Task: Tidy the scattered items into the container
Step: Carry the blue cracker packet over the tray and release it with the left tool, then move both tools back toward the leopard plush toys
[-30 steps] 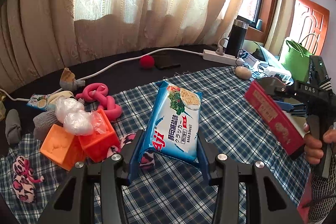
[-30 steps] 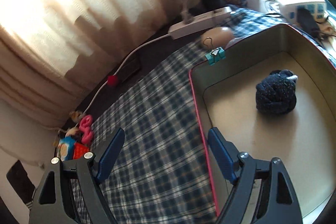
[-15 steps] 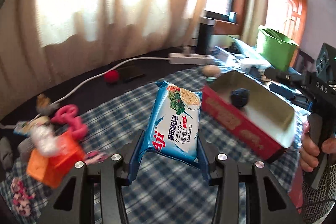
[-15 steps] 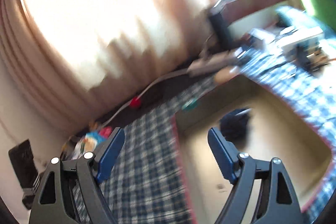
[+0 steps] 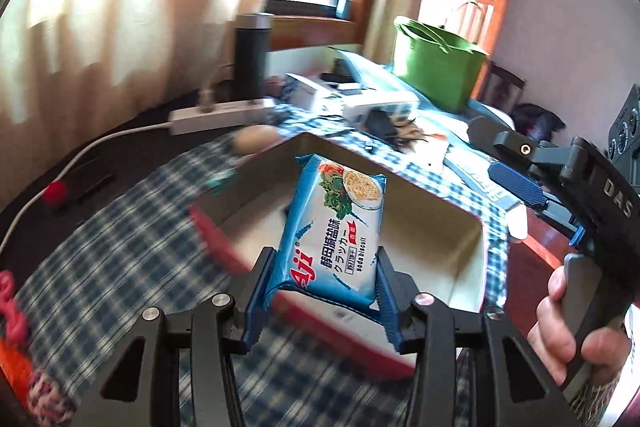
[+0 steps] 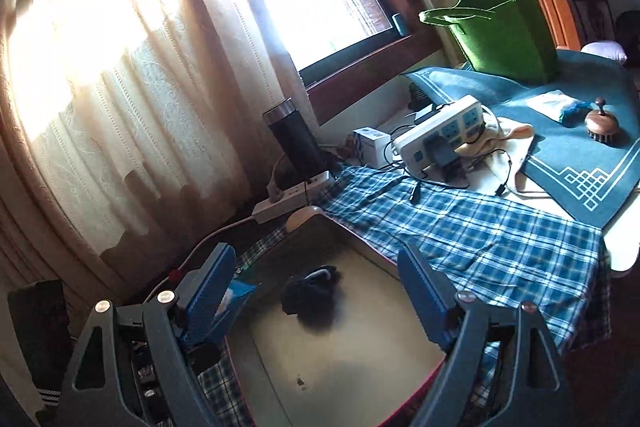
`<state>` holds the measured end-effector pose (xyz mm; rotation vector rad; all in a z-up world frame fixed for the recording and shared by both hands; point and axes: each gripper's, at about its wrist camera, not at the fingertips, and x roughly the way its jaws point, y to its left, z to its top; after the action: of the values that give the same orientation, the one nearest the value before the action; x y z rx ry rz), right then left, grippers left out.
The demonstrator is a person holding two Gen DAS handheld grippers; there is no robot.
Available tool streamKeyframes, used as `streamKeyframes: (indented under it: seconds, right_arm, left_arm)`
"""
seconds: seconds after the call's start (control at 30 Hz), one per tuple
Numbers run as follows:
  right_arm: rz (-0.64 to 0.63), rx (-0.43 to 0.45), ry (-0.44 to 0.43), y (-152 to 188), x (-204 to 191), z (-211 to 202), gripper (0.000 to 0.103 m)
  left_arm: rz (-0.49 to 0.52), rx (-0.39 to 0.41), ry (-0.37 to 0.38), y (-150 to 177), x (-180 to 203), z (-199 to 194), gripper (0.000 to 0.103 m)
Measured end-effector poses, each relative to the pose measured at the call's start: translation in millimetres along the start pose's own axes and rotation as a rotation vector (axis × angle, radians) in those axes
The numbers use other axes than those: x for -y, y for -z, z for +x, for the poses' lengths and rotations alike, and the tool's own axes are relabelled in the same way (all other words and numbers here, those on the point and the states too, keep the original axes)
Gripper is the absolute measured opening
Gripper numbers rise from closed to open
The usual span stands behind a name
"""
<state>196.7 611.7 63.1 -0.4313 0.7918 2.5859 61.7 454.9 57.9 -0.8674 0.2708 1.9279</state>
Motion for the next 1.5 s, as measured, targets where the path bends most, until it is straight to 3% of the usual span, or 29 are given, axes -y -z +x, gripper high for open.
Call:
streamKeyframes:
  seconds: [0.13, 0.43, 0.8, 1.1, 1.3, 1.5]
  right_arm:
    - [-0.001, 0.013, 0.018, -1.7, 4.5, -1.8, 0.086]
    - [0.000, -0.034, 0.030, 7.7, 4.3, 15.3, 0.086]
    - [-0.117, -0.086, -0.017, 32.0, -43.1, 25.1, 0.086]
    - [-0.197, -0.137, -0.108, 53.9, -94.1, 31.5, 0.086]
    - [-0.274, -0.191, -0.181, 71.1, -137.0, 35.5, 0.086]
    - [-0.352, -0.249, -0.231, 90.2, -177.1, 42.1, 0.086]
  left_arm:
    - [0.005, -0.020, 0.004, -3.9, 4.2, 11.4, 0.078]
    - [-0.059, -0.030, -0.047, 5.0, -22.1, -1.2, 0.078]
    - [-0.085, -0.028, -0.211, 31.9, -62.9, -48.3, 0.078]
    - [-0.188, 0.014, -0.331, 65.9, -119.9, -114.5, 0.078]
    - [-0.266, 0.046, -0.487, 105.0, -165.7, -168.0, 0.079]
    - [-0.412, 0.067, -0.602, 151.2, -219.9, -218.2, 0.079]
